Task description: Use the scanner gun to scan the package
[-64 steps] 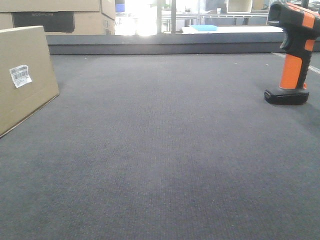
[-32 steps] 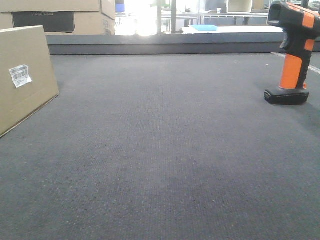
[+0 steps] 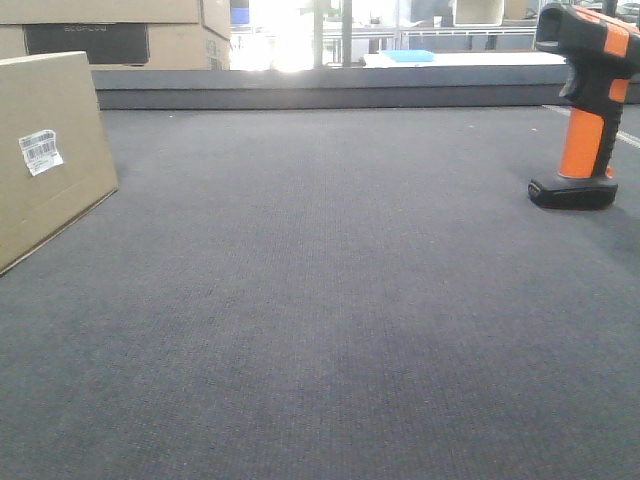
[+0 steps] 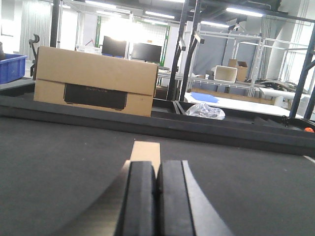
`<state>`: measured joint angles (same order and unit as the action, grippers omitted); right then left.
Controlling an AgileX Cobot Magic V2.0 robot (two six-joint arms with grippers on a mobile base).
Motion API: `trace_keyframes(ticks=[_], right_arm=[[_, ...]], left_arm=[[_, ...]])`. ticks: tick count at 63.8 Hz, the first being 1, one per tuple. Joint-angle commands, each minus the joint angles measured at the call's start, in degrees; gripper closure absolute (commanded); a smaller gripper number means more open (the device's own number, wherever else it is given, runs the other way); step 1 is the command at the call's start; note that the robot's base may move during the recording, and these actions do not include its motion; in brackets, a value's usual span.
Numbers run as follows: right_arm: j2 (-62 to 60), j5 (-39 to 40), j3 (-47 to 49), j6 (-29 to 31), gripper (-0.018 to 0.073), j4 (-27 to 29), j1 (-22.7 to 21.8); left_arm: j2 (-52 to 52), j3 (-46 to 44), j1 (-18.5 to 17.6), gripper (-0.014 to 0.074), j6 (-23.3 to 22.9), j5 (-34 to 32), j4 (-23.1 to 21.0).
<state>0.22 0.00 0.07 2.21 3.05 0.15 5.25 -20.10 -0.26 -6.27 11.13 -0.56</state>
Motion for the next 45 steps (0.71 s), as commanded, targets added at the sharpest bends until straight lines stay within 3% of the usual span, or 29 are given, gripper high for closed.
trace_keyframes(ticks=[1, 14, 26, 45], right_arm=[[-0.2, 0.9, -0.1, 0.3, 0.0727, -0.3, -0.2], [-0.2, 0.9, -0.1, 0.3, 0.0727, -0.3, -0.2], [-0.2, 0.9, -0.1, 0.3, 0.0727, -0.3, -0.2], [-0.2, 0.9, -0.1, 0.3, 0.0727, -0.3, -0.2]], left_arm=[[-0.5, 2.9, -0.6, 0.0707, -0.3, -1.3, 0.0], [-4.1, 14.4, -4.0, 0.0707, 2.0, -12.7, 4.4], [-5.2, 20.0, -3.3, 0.0707, 4.2, -12.4, 4.2], [-5.2, 20.1, 0.0, 0.0707, 4.2, -9.6, 2.8]])
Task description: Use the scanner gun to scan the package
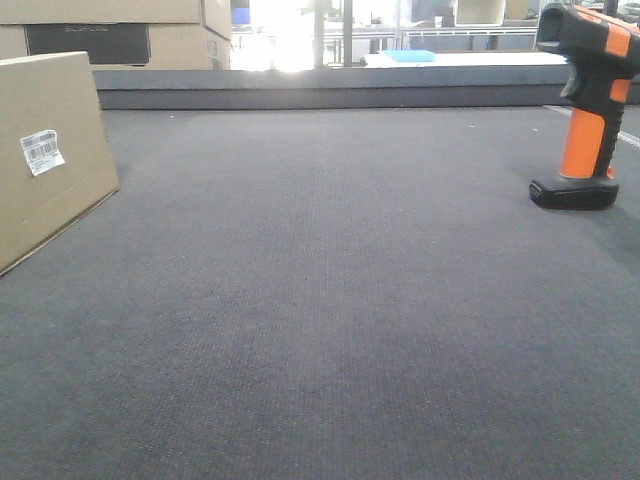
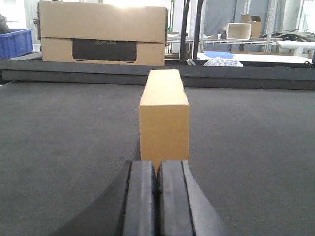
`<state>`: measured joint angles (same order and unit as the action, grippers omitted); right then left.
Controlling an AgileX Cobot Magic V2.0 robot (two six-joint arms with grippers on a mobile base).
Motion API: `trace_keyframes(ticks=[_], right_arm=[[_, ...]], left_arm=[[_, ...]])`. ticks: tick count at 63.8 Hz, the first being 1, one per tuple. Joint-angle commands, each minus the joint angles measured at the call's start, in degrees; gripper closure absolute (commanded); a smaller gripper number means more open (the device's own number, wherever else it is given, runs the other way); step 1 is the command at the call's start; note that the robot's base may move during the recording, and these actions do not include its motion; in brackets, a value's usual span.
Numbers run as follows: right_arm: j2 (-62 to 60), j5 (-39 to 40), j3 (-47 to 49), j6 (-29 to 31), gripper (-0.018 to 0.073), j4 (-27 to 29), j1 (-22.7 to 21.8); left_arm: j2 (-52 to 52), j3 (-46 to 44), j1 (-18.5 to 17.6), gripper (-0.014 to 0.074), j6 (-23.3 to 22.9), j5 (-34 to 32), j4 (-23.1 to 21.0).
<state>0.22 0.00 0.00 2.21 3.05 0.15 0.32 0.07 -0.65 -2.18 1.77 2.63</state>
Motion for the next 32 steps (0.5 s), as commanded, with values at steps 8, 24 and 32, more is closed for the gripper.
trace_keyframes(ticks=[8, 24, 32], right_arm=[[-0.2, 0.9, 0.0, 0.3, 0.0727, -0.3, -0.2], [-0.2, 0.9, 0.0, 0.3, 0.0727, -0.3, -0.2], [-0.2, 0.9, 0.0, 0.3, 0.0727, -0.3, -0.2]], left_arm=[[-0.3, -0.1, 0.4, 0.0707, 0.2, -0.2, -0.4], [-0.3, -0.1, 0.4, 0.0707, 0.2, -0.2, -0.4], [-0.3, -0.1, 0.4, 0.0707, 0.2, -0.2, -0.4]])
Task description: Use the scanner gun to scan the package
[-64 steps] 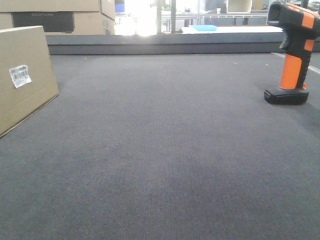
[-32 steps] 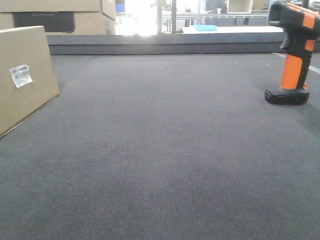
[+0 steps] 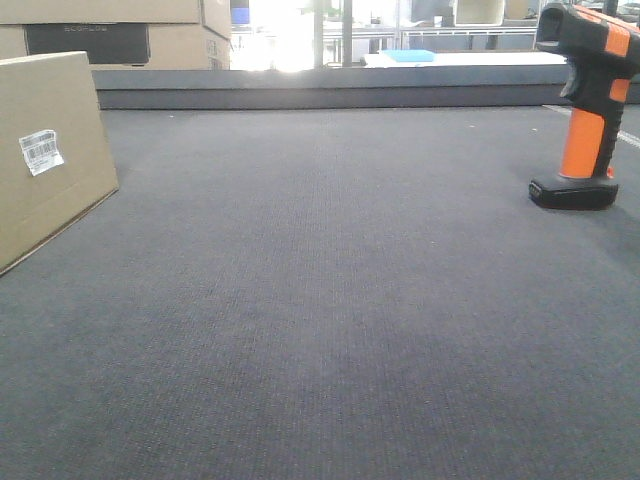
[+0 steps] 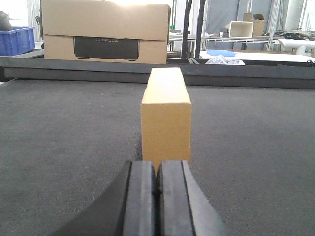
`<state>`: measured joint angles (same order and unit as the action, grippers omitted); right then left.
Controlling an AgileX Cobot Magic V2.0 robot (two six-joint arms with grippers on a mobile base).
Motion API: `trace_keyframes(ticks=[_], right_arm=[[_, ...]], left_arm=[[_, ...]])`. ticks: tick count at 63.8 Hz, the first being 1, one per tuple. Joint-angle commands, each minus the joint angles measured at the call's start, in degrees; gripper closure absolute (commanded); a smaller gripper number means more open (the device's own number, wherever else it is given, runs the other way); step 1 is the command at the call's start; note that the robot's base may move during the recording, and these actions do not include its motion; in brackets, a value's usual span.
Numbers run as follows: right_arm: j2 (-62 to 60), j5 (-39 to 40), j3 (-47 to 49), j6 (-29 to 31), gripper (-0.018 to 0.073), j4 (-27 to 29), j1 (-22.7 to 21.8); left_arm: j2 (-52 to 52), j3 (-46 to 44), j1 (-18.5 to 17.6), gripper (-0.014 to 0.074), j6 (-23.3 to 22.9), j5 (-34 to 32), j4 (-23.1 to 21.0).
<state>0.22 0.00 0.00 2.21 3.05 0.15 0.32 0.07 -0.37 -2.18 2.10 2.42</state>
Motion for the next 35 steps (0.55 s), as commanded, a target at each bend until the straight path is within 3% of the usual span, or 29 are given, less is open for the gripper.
trace_keyframes(ticks=[1, 35], right_arm=[[-0.2, 0.9, 0.0, 0.3, 0.0727, -0.3, -0.2], [-0.2, 0.9, 0.0, 0.3, 0.0727, -0.3, -0.2]], left_arm=[[-0.3, -0.1, 0.1, 0.0707, 0.2, -0.6, -0.2], [-0.3, -0.1, 0.1, 0.0707, 0.2, -0.6, -0.2]])
